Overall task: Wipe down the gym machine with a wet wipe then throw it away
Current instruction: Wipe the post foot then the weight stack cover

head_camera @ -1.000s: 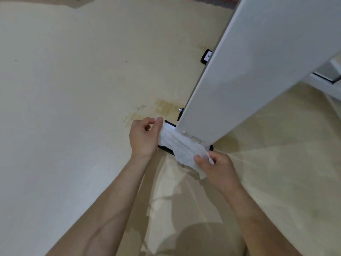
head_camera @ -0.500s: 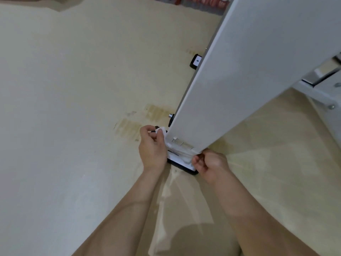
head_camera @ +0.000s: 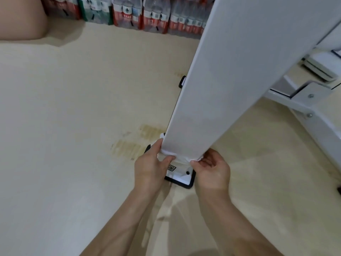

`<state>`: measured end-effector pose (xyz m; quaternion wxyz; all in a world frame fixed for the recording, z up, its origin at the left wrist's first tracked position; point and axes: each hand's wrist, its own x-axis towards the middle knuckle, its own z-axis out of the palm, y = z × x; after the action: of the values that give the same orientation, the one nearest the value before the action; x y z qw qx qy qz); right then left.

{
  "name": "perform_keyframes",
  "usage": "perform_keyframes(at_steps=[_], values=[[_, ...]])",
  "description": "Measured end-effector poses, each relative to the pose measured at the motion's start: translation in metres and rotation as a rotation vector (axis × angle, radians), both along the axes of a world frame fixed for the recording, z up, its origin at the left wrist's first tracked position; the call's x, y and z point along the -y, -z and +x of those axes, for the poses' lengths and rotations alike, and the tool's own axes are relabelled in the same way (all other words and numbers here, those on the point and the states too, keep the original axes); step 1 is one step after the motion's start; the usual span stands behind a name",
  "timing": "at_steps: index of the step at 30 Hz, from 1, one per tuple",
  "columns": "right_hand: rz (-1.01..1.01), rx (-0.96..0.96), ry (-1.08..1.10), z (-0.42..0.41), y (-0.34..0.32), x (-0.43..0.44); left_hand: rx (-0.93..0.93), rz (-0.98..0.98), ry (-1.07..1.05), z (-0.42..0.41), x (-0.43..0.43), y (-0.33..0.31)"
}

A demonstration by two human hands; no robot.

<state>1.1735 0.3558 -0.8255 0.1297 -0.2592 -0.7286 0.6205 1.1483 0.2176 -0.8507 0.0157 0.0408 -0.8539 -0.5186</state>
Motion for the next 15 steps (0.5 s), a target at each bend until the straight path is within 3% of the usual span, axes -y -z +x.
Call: perform_keyframes(at_steps=[4, 6, 8, 12, 15], values=[[-0.025, -0.286, 0.024, 0.0, -0.037, -0.004, -0.275, 0.105, -0.061, -0.008, -0.002, -0.057], [-0.019, -0.324, -0.016, -0.003, -0.04, -0.004, -0.367, 0.224, -0.05, -0.015, -0.002, -0.077], [-0.003, -0.225, -0.086, 0.001, -0.03, 0.002, -0.273, 0.283, 0.007, -0.017, -0.003, -0.073], [0.201, 0.124, -0.207, 0.005, -0.001, 0.015, -0.025, 0.186, 0.085, -0.006, -0.001, -0.022], [0.103, 0.135, -0.281, -0.004, -0.013, 0.016, -0.013, 0.138, 0.17, -0.002, 0.0, -0.018]])
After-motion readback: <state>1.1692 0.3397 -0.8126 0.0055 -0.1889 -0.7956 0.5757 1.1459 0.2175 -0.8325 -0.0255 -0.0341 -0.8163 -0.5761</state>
